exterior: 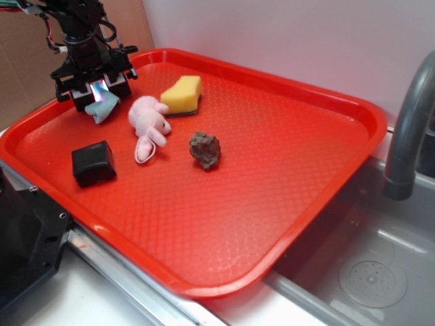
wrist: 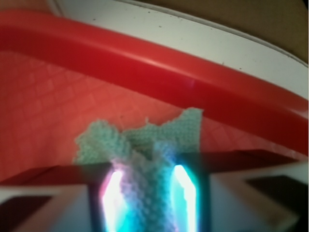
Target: Grab the blue cloth.
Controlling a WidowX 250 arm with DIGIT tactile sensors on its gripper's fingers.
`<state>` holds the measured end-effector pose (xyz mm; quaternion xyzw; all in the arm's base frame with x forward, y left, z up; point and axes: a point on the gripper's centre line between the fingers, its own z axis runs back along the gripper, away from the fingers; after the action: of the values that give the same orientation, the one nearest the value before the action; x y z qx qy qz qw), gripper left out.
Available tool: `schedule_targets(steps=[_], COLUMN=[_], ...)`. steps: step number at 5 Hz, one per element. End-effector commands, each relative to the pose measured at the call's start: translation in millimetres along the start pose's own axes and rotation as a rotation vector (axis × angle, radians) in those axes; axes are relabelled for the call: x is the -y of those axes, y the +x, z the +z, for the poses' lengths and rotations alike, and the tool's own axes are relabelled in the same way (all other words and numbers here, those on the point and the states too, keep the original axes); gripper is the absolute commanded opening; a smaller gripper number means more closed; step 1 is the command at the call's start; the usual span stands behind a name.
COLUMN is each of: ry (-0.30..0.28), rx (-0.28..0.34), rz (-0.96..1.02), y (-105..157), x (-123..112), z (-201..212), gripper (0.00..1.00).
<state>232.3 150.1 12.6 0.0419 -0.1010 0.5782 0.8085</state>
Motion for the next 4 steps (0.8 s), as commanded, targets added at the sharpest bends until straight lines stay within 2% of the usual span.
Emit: schedule_targets(steps=[1, 2, 4], ry=[0.033, -0.065, -0.238], rx=[-0.098, -0.058, -0.162], rz=[-0.103, -0.266, -0.542], y=[3.6, -22.0, -74.0], x=[14.2, 33.1, 32.9], z=[53.9, 109.7, 187.4], gripper=[0.00, 0.00, 0.00])
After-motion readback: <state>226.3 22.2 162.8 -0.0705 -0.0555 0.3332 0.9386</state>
